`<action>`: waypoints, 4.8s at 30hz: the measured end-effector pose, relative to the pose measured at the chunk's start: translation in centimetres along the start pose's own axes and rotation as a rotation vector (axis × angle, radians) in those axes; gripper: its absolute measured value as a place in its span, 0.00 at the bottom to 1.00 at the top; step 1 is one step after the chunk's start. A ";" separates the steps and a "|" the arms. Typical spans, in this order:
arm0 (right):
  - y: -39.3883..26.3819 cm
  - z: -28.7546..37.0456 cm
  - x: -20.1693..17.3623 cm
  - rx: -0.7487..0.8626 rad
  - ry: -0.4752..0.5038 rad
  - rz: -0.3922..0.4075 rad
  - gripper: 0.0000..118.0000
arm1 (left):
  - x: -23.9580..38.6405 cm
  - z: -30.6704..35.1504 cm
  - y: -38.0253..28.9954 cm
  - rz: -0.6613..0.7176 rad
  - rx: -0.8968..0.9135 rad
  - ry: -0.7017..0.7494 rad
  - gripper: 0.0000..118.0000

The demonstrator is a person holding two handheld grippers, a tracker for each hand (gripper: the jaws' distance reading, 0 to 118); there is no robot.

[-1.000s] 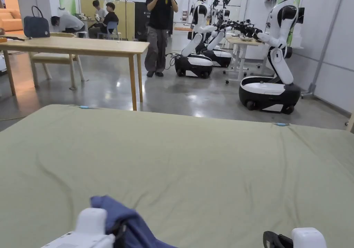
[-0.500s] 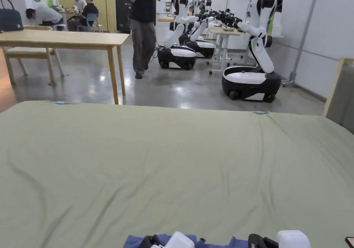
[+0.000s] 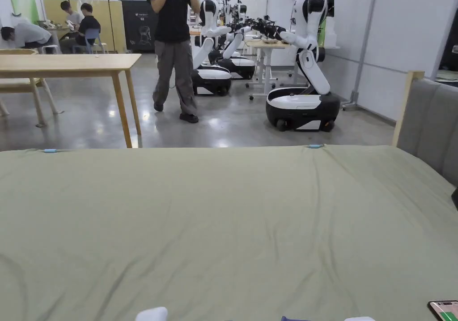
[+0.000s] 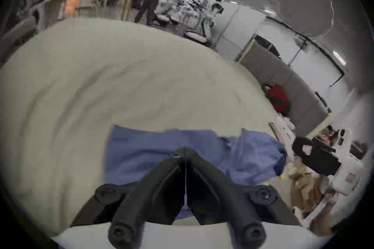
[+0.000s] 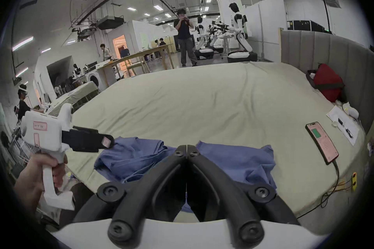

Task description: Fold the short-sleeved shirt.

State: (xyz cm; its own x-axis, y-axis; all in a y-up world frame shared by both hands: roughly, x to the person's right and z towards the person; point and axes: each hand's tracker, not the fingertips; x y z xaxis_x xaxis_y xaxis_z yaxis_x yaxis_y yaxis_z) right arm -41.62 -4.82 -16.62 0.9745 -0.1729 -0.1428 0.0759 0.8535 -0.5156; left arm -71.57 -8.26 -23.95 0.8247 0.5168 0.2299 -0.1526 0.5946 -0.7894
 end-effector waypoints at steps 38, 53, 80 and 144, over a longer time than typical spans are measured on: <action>0.6 0.1 -2.8 -0.017 0.032 0.055 0.00 | -16.0 2.5 -4.7 0.718 0.119 -0.551 0.98; 0.8 0.4 -1.7 -0.011 0.002 0.042 0.00 | -15.2 9.5 -1.3 0.400 0.314 -0.032 0.13; -1.3 2.4 2.4 -0.022 -0.076 0.038 0.00 | 8.7 4.4 -0.6 -0.355 0.280 0.013 0.97; -2.7 -8.2 -8.4 -0.183 0.190 -0.054 0.00 | -37.1 23.2 7.4 0.368 0.076 0.059 0.17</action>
State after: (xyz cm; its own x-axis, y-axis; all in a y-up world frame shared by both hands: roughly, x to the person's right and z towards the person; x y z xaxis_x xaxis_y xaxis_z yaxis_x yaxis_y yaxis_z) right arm -51.73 -9.70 -21.00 0.9119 -0.3192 -0.2578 0.0701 0.7403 -0.6687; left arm -115.97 -8.76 -25.08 0.7371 0.6690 -0.0959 -0.4823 0.4213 -0.7680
